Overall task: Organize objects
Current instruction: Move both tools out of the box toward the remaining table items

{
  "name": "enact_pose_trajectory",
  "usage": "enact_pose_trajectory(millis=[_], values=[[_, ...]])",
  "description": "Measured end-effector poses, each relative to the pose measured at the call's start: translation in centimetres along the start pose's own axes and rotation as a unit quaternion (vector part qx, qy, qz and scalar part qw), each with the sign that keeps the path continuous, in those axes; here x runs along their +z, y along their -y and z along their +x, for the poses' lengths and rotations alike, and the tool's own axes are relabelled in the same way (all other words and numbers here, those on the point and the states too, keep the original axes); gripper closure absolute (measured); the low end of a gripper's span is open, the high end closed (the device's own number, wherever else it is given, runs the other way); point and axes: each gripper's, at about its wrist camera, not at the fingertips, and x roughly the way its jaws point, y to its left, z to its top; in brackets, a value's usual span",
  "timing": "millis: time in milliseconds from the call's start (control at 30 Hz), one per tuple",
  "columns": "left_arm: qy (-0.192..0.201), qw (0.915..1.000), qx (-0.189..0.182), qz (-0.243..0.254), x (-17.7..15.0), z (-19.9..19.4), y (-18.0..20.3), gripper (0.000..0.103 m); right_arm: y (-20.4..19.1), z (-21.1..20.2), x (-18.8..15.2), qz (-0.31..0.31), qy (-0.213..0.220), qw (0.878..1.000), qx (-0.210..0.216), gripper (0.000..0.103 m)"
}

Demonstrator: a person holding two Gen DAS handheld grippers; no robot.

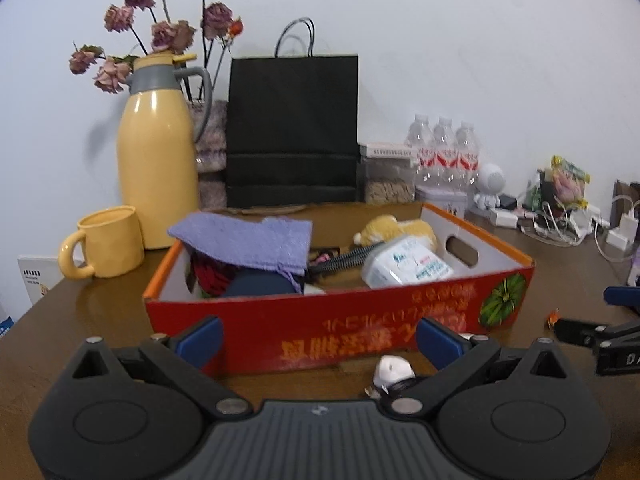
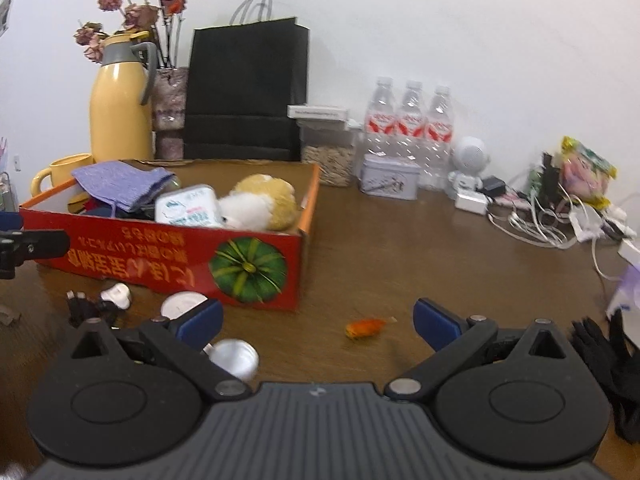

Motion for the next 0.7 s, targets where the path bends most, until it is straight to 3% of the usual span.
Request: enact_pose_trajectory(millis=[267, 433, 600, 700], values=[[-0.025, 0.9997, 0.005, -0.003, -0.6, 0.2, 0.5, 0.000, 2.8, 0.2, -1.1, 0.031, -0.052, 0.998, 0.015, 0.000], [-0.038, 0.9992, 0.008, -0.004, -0.7, 0.6, 0.6, 0.000, 4.1, 2.8, -0.7, 0.055, -0.098, 0.994, 0.011, 0.000], [-0.046, 0.9987, 0.015, -0.014, -0.7, 0.9, 0.2, 0.000, 5.7, 5.6, -0.2, 0.038, -0.120, 0.992, -0.002, 0.002], [-0.051, 0.9984, 0.016, -0.021, -0.7, 1.1, -0.1, 0.000, 6.6, 6.8, 0.3, 0.027, -0.120, 0.992, 0.014, 0.003]])
